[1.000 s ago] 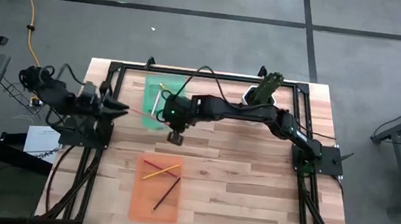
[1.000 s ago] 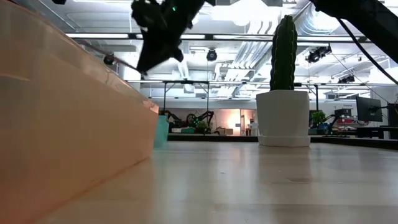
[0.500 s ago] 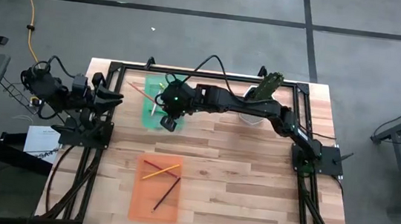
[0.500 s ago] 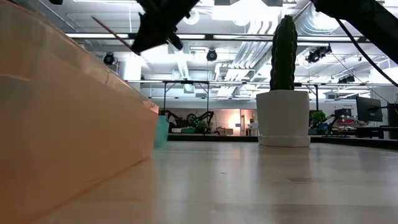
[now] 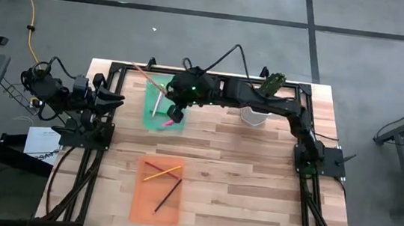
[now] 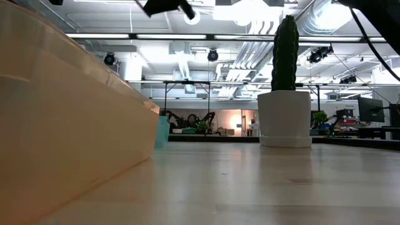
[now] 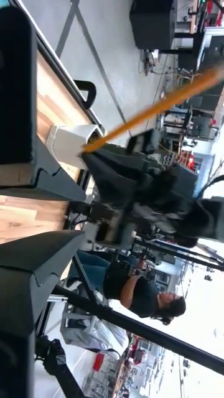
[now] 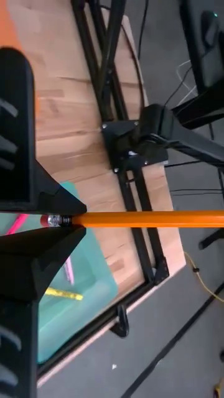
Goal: Sort pens & pencils
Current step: Put the orange pencil into the orange bin
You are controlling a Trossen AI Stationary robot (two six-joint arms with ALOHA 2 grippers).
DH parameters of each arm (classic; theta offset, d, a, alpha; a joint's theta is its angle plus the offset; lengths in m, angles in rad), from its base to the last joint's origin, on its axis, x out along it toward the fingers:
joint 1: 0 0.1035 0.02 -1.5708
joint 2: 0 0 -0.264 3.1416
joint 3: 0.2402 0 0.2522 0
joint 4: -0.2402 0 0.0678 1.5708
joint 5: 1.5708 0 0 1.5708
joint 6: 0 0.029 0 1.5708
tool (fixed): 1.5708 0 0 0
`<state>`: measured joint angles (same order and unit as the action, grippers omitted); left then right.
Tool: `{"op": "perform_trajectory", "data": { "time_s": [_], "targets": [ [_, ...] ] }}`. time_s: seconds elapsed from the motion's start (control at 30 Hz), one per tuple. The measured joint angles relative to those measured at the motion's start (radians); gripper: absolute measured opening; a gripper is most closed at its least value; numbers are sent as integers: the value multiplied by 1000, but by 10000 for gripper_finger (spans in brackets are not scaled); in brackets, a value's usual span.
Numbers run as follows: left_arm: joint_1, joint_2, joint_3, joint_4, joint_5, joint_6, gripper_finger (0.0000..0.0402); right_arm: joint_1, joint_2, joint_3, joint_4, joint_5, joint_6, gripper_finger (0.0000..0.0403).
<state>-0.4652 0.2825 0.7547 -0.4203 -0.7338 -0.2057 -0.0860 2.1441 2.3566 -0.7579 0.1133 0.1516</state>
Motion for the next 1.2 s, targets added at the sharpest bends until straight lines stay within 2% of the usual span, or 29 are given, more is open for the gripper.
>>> {"op": "perform_trajectory", "data": {
  "time_s": [0.33, 0.63, 0.83, 1.2],
  "targets": [
    [0, 33, 0, 1, -26, -8, 74, 23, -74, 0, -83, 20, -21, 12],
    [0, 163, 0, 44, -69, -11, 74, 66, -121, -1, -98, 44, -43, 12],
    [0, 256, 0, 207, -115, 48, 74, 102, -154, -1, -82, 44, -45, 12],
    [1, 411, 0, 481, -110, 103, 74, 170, -170, -1, -63, 39, -74, 12]
  ]
}}
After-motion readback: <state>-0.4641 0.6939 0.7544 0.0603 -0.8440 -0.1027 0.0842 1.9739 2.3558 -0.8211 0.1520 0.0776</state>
